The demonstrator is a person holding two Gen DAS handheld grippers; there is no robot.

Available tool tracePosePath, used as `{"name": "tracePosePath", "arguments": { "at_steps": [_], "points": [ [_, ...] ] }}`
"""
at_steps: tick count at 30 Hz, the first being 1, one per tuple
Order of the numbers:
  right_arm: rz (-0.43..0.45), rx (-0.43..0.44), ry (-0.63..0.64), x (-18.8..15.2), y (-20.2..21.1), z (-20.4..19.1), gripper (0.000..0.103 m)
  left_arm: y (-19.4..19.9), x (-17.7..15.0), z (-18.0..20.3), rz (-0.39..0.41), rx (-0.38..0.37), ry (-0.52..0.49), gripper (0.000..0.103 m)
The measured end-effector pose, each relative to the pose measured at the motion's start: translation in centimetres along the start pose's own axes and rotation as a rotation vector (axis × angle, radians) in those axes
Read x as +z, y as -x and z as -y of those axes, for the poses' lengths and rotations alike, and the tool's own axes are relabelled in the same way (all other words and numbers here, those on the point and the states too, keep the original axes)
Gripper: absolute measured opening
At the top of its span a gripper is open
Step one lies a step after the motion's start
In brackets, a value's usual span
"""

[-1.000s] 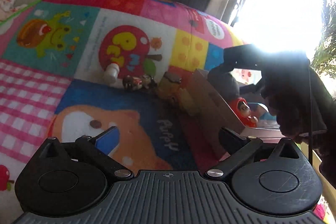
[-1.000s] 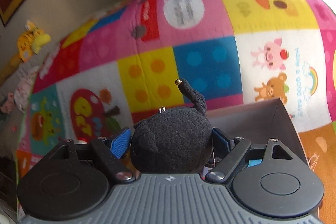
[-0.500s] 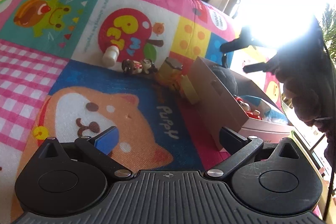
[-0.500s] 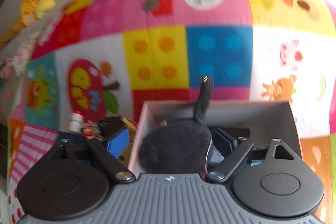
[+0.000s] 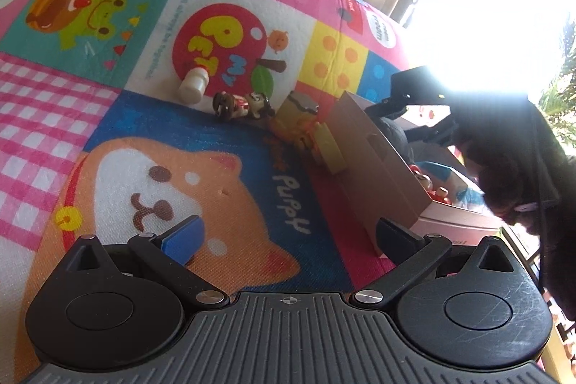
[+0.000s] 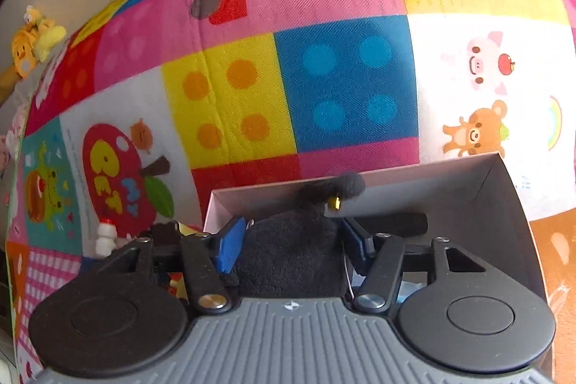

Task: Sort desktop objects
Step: 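Lower the black plush into the pink box and open the right tool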

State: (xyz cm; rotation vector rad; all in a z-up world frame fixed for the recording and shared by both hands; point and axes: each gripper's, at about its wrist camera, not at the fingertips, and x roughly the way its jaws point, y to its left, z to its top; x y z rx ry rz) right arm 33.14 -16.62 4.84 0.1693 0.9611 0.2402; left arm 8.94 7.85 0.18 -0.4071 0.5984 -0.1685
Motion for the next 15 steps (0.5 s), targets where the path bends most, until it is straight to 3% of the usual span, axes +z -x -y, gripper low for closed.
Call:
{"name": "tracePosePath", "arguments": {
  "at_steps": [4, 7, 10, 15],
  "points": [
    [-0.126, 0.037, -0.029, -0.2, 1.4, 0.8, 0.058, 0.0, 0.0, 0.0, -0.002, 0.001, -0.001, 0.103],
    [-0.163, 0.041, -0.020, -0.6, 1.8, 0.8, 0.059, 0.0, 0.0, 0.1, -0.003, 0.004, -0.003, 0.103],
    [-0.095, 0.004, -0.006, -0.6, 2.1, 0.6, 0.059, -0.1, 0.0, 0.1, -0.003, 0.003, -0.002, 0.103],
    [0.217, -0.029, 0.110, -0.5, 9.7, 0.9, 0.059, -0.1, 0.0, 0.0, -0.003, 0.000, 0.002, 0.103]
  ]
}}
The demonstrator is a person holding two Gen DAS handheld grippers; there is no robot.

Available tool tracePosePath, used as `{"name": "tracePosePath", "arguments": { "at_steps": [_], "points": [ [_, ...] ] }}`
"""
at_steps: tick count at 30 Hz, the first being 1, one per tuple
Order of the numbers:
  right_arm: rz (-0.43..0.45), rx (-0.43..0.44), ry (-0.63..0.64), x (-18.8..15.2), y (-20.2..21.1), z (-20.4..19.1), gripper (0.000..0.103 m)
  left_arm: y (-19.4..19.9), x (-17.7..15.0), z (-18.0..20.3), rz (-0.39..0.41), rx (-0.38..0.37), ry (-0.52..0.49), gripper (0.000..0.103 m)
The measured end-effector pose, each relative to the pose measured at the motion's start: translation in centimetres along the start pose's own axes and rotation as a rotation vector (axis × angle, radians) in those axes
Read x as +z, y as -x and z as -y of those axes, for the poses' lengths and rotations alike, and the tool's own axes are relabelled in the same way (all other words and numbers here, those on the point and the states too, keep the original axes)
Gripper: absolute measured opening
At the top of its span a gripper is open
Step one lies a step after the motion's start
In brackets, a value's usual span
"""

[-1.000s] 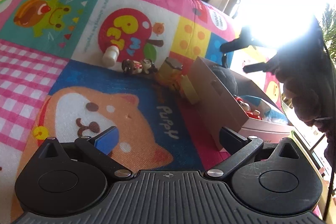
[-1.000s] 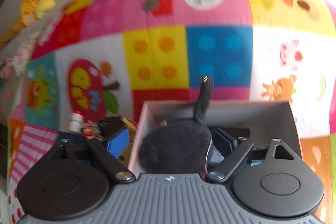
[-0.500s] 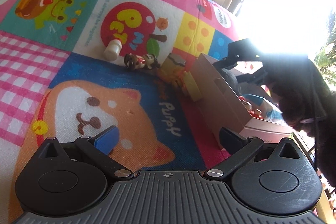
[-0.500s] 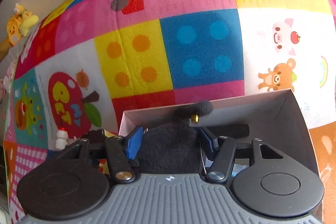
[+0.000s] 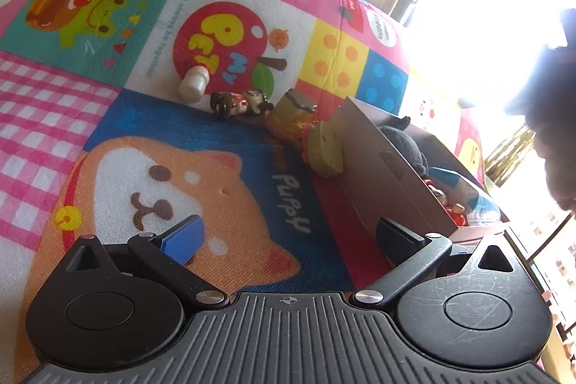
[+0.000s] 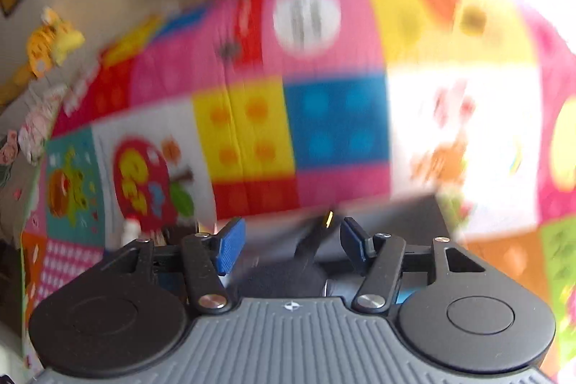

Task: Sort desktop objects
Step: 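Lower the black plush into the pink box and open the right tool, then press the cotton pack down inside the box with the right tool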

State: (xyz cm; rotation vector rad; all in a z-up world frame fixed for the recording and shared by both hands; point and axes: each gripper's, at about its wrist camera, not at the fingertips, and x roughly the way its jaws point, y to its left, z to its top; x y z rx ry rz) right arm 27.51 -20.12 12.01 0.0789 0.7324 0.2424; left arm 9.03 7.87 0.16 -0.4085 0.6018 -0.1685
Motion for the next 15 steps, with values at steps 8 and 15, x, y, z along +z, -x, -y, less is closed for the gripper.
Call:
{"name": "tracePosePath", "arguments": {
  "at_steps": [8, 15],
  "points": [
    [-0.115, -0.026, 0.005, -5.2, 4.0, 4.4, 0.033, 0.2, 0.0, 1.2, 0.001, 0.036, -0.062, 0.103],
    [-0.137, -0.052, -0.031, -9.5, 0.7, 6.3, 0.033, 0.2, 0.3, 8.2, -0.001, -0.055, -0.312, 0.103]
  ]
}}
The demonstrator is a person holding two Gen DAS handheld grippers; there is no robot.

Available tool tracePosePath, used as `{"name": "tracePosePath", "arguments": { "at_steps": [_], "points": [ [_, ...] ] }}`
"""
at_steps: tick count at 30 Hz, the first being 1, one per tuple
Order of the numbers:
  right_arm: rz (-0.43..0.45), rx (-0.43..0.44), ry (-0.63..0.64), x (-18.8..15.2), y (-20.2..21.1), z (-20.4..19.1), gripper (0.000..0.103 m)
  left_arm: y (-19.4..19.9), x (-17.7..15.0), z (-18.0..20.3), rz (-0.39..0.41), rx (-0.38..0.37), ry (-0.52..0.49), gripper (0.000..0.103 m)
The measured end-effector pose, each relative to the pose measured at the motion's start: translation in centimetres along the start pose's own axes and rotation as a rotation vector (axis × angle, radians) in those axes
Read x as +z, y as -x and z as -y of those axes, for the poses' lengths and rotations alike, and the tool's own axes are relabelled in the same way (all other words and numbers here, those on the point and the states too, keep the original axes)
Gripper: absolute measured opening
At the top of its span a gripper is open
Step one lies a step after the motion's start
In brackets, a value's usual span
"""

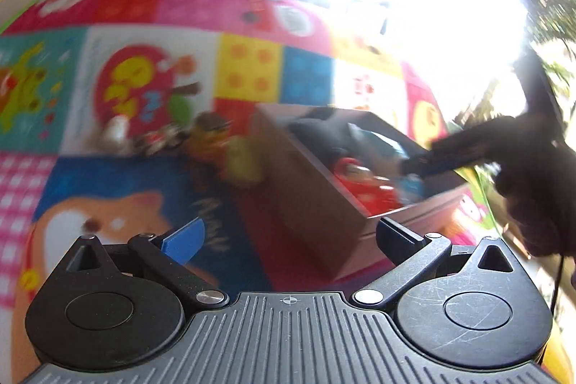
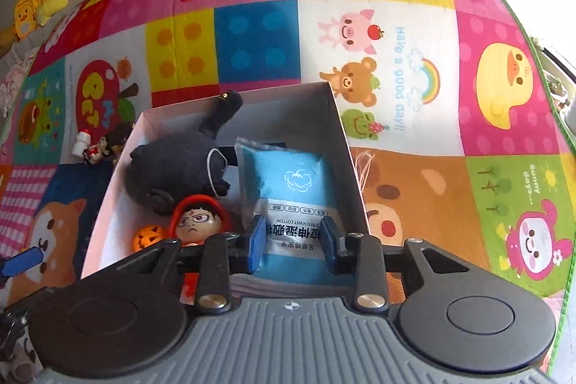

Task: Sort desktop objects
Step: 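Press the cotton pack down inside the box with the right tool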

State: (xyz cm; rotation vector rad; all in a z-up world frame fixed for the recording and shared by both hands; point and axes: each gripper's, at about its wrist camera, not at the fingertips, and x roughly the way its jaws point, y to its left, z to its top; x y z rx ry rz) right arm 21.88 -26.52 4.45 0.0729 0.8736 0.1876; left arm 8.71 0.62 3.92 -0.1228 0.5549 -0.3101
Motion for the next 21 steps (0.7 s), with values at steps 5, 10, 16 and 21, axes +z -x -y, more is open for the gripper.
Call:
{"name": "tracePosePath", "arguments": {
  "at_steps": [5, 10, 16, 21],
  "points": [
    [0.008, 0.013, -0.022, 0.7, 0.4, 0.2, 0.033, -2.5, 0.3, 3.7, -0.033, 0.065, -0.148, 0.103],
    [0.129, 0.034, 0.008, 3.0, 2.2, -0.8, 0.033, -4.6, 0.1, 3.7, -0.092, 0.049, -0.144, 0.103],
    [0.140, 0.052, 0.029, 6.6, -1.8, -4.2, 0.033, -4.8, 0.4, 3.5, -0.078, 0.114, -0.161, 0.103],
    [0.073, -0.018, 0.011, 8.8, -7.2, -5.4, 0.033, -2.8, 0.5, 1.7, -0.054, 0.115, -0.116, 0.103]
  ]
}}
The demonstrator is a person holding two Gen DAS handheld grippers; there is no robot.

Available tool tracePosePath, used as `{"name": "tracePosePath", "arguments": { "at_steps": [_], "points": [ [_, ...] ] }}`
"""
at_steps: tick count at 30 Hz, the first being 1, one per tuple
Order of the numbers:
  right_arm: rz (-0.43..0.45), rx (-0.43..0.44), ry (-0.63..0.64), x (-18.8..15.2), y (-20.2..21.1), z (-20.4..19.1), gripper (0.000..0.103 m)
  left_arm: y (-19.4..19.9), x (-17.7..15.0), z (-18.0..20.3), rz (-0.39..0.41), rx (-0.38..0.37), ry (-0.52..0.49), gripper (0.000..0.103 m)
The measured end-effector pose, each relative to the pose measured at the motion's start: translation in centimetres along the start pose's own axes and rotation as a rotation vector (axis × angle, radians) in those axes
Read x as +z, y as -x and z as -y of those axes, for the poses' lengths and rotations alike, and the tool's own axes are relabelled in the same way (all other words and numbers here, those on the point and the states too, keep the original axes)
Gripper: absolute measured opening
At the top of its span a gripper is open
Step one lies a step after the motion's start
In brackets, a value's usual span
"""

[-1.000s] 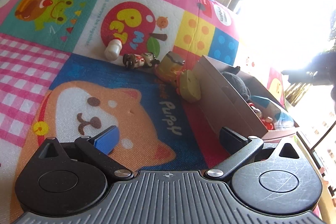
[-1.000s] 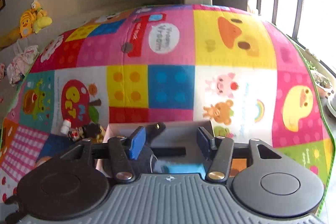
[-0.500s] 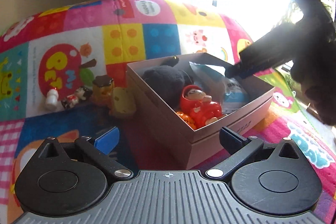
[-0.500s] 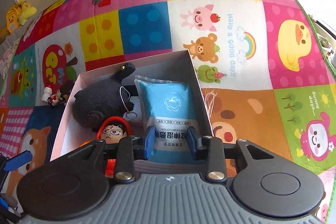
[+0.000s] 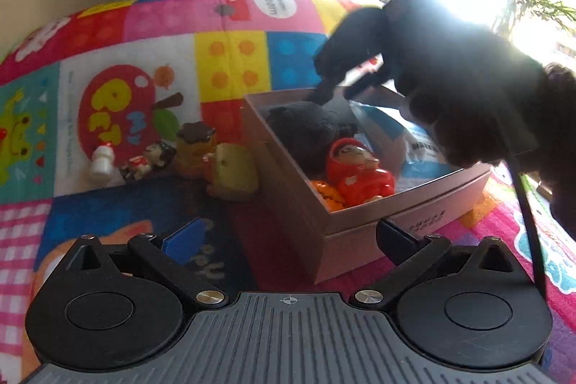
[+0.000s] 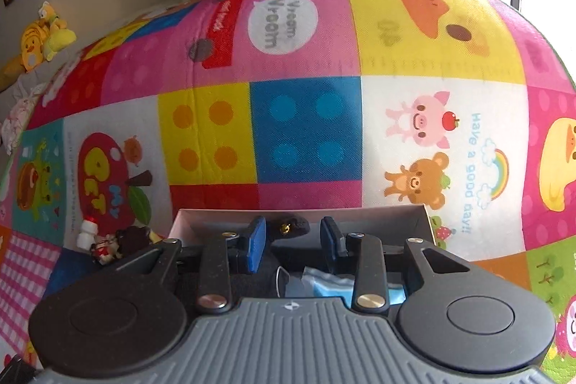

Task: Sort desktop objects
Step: 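Press the cotton pack down inside the box with the right tool, then grasp the black-and-red figure keychain on the mat with the right tool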

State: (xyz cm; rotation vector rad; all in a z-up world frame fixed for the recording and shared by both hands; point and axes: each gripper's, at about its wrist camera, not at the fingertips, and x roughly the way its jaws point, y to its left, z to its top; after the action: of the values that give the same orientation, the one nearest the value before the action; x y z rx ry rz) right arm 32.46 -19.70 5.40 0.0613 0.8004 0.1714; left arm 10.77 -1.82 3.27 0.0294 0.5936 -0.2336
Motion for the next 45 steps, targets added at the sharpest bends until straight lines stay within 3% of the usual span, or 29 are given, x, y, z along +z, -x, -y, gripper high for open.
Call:
{"name": "tracePosePath", "arguments": {
  "at_steps": [4, 9, 12, 17, 20, 23, 25, 27, 30, 32, 33, 36, 38, 45],
  "points": [
    [-0.123, -0.028, -0.097, -0.3, -2.8, 1.8, 0.031, 1.2, -0.9, -3.1, -0.001, 0.036, 0.079, 0.103],
    [-0.012, 0.040, -0.104, 0.2, 0.6, 2.3, 0.031, 2.4, -2.3, -7.4, -0.005, 0.096, 0.231, 0.103],
    [0.013, 0.095, -0.094, 1.1, 1.8, 1.4, 0.031, 2.8, -2.6, -9.1, 0.003, 0.094, 0.326, 0.103],
    [-0.074, 0.012, -0.086, 1.6, -0.9, 0.3, 0.031, 4.3, -2.4, -8.9, 0.056, 0.073, 0.305, 0.103],
    [-0.082, -0.008, -0.104, 1.0, -1.9, 0.9, 0.031, 4.5, -2.4, -8.8, 0.061, 0.070, 0.295, 0.103],
    [-0.154, -0.048, -0.134, 0.5, -3.6, 1.7, 0.031, 4.4, -2.4, -9.0, 0.057, 0.069, 0.307, 0.103],
    [-0.152, -0.050, -0.144, 0.3, -3.3, 2.0, 0.031, 4.5, -2.6, -9.2, 0.059, 0.072, 0.314, 0.103],
    [-0.084, -0.054, -0.147, 0.6, -1.1, 1.8, 0.032, 4.7, -2.8, -9.5, 0.066, 0.082, 0.317, 0.103],
    [0.080, -0.009, -0.079, 1.5, 4.1, 0.0, 0.040, 4.8, -3.2, -10.4, 0.063, 0.108, 0.323, 0.103],
    [0.146, 0.045, -0.032, 2.0, 6.8, -1.7, 0.059, 4.7, -3.5, -11.1, 0.057, 0.134, 0.339, 0.103],
    [0.156, 0.074, -0.005, 2.4, 7.6, -2.9, 0.060, 4.7, -3.7, -11.3, 0.057, 0.148, 0.348, 0.103],
    [0.095, 0.153, 0.056, 2.5, 7.4, -7.0, 0.061, 4.9, -4.3, -11.9, 0.062, 0.189, 0.362, 0.103],
    [0.035, 0.176, 0.087, 1.8, 5.9, -9.7, 0.061, 5.0, -4.8, -12.2, 0.061, 0.177, 0.370, 0.103],
    [-0.066, 0.061, 0.243, -0.7, -0.5, -17.2, 0.061, 5.4, -5.3, -11.5, 0.094, 0.117, 0.334, 0.103]
  ]
}}
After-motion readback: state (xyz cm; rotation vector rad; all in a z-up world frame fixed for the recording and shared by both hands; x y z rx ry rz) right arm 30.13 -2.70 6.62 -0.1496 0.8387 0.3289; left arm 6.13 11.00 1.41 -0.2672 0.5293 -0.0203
